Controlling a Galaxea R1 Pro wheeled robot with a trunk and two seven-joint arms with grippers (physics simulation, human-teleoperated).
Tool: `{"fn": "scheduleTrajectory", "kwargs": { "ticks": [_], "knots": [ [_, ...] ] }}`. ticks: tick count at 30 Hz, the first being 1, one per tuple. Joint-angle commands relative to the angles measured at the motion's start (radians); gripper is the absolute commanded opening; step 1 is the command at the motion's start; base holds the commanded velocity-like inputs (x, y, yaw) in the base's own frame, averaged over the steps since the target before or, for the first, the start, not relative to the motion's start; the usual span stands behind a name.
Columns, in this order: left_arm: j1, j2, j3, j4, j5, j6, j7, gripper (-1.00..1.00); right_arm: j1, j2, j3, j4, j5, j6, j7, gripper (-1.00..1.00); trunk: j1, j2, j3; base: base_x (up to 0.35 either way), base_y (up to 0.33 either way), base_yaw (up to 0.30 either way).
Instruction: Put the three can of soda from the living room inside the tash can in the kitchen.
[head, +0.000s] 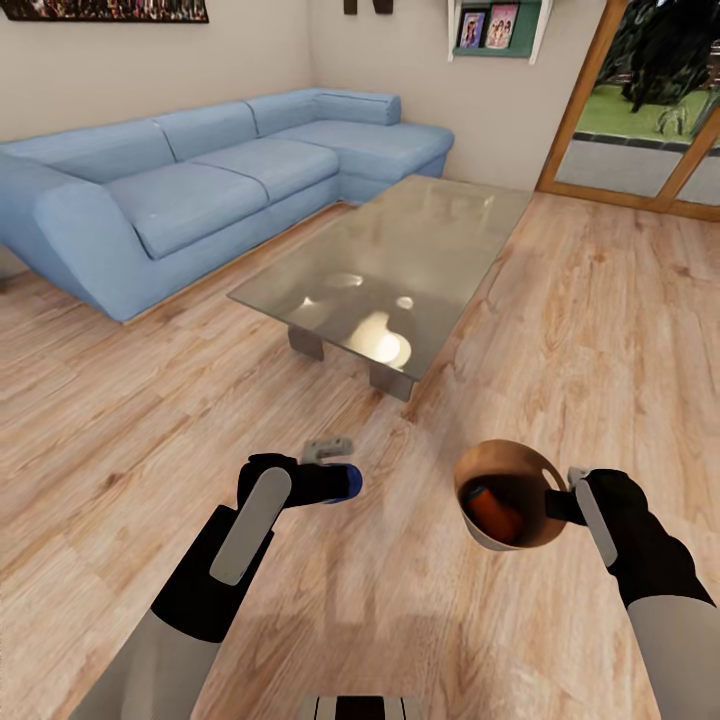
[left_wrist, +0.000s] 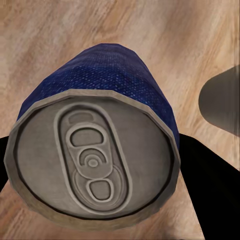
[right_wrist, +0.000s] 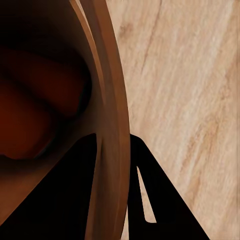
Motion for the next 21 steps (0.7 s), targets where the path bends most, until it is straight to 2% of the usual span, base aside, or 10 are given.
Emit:
{"fn": "scheduleTrajectory", "kwargs": {
  "ticks": [1,5,8,12,14,17,21],
  "knots": [
    [0.0,0.0,0.0,-0.001,-0.002,0.001,-0.008,-1.0,0.0,0.0,0.0,0.0,-0.008,0.0,0.005,-1.0,-0.004,0.007,0.003,0.0,0.0,0.0],
    [0.0,0.0,-0.002,-0.004,-0.001,0.004,-0.076,-1.0,0.0,0.001,0.003,0.0,-0.008,0.0,0.005,-1.0,-0.019,0.035,0.016,0.0,0.0,0.0],
    [0.0,-0.003,-0.005,-0.007,-0.001,0.005,-0.137,-1.0,0.0,0.001,0.027,0.0,-0.008,0.0,0.005,-1.0,-0.031,0.056,0.025,0.0,0.0,0.0],
    [0.0,-0.013,-0.028,-0.009,0.001,0.006,-0.17,-1.0,0.0,0.001,0.052,0.001,-0.008,0.0,0.004,-1.0,-0.046,0.084,0.038,0.0,0.0,0.0],
    [0.0,-0.016,-0.049,-0.009,0.015,0.006,-0.199,-1.0,0.0,0.001,0.061,0.001,-0.008,0.0,0.004,-1.0,-0.054,0.098,0.044,0.0,0.0,0.0],
    [0.0,-0.017,-0.059,-0.01,0.042,0.006,-0.218,-1.0,0.0,0.001,0.066,0.002,-0.008,0.0,0.002,-1.0,-0.065,0.119,0.053,0.0,0.0,0.0],
    [0.0,-0.018,-0.065,-0.012,0.061,0.006,-0.227,-1.0,0.0,0.002,0.068,0.002,-0.007,0.0,0.0,-1.0,-0.081,0.147,0.066,0.0,0.0,0.0]
  ]
}}
